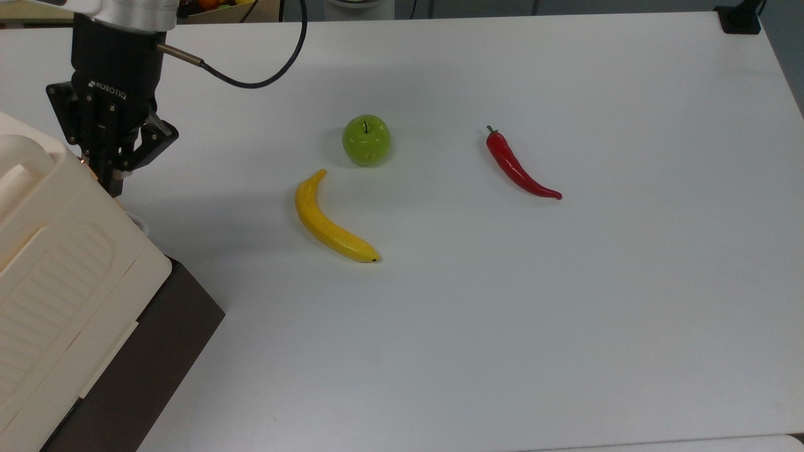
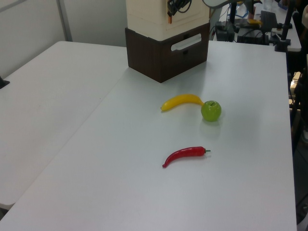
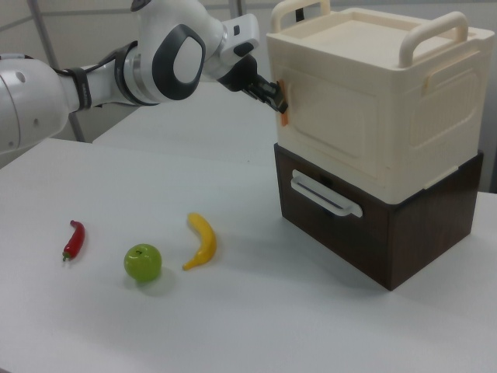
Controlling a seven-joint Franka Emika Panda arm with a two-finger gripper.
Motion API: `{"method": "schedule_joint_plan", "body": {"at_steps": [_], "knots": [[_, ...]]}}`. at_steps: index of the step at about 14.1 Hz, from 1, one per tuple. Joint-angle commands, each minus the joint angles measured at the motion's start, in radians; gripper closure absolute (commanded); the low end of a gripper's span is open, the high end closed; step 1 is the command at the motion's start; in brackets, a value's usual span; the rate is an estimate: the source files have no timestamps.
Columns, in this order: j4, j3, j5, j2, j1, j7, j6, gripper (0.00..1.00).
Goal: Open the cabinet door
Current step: 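Close the gripper on the orange door handle, then pull the handle outward, swinging the cabinet door open on its hinge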
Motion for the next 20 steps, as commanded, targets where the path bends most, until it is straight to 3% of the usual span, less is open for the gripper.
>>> {"method": "schedule_joint_plan", "body": {"at_steps": [1, 3, 4, 6, 7, 9, 10, 20], "knots": [[-0.022, 0.002, -0.031, -0.067, 0.013, 0.007, -0.102, 0.93], [-0.022, 0.004, -0.029, -0.072, 0.014, 0.008, -0.124, 0.92], [-0.022, 0.004, -0.026, -0.072, 0.014, 0.008, -0.136, 0.86], [-0.019, 0.004, -0.013, -0.083, 0.013, 0.01, -0.18, 0.58], [-0.019, 0.005, -0.011, -0.092, 0.013, 0.01, -0.203, 0.37], [-0.016, 0.005, -0.011, -0.106, 0.014, 0.01, -0.234, 0.09], [-0.015, 0.005, -0.011, -0.112, 0.014, 0.01, -0.243, 0.0], [0.077, 0.001, -0.025, -0.112, 0.007, 0.008, -0.158, 0.0]]}}
